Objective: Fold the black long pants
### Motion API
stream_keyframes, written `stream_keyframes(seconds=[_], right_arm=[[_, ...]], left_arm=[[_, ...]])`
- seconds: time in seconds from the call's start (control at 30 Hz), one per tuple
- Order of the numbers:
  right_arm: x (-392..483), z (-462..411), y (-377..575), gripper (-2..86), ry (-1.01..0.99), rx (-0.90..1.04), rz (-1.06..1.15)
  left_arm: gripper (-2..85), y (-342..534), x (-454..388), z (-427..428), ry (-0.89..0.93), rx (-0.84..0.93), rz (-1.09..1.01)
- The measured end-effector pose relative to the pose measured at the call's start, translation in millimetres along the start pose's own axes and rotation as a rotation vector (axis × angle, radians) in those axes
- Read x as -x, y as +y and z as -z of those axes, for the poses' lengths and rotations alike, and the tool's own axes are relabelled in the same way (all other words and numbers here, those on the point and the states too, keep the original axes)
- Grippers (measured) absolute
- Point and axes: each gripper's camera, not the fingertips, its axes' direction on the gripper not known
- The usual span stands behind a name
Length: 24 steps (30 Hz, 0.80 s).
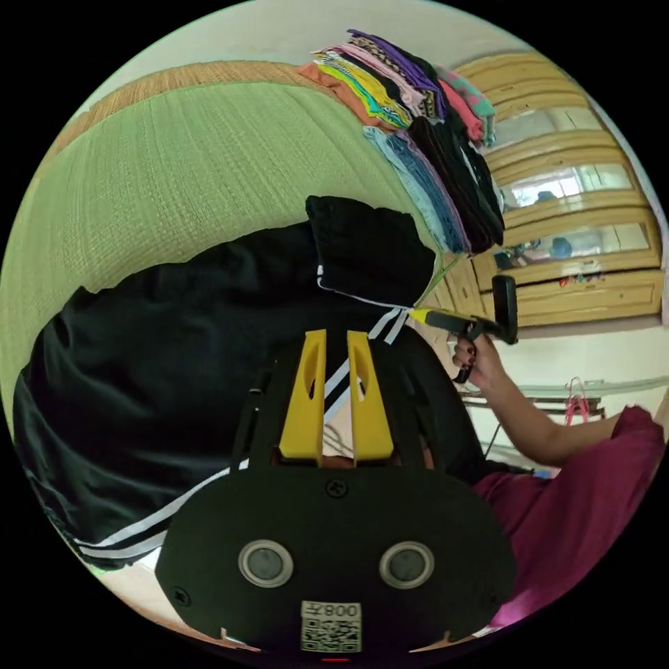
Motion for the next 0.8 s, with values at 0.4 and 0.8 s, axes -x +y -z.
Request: stream_keyframes(seconds=[0.4,0.8], right_arm=[[104.7,-2.0,6.5,7.7,0.169,-0.052,0.291],[186.4,-72.5,-2.3,2.7,0.390,-0.008,0.488]], left_arm=[[1.2,-48.3,40.5,-13.6,0.202,-0.037,0.188],[0.1,-96.1,-13.7,17.0,0.215,-0.064,-0.018]])
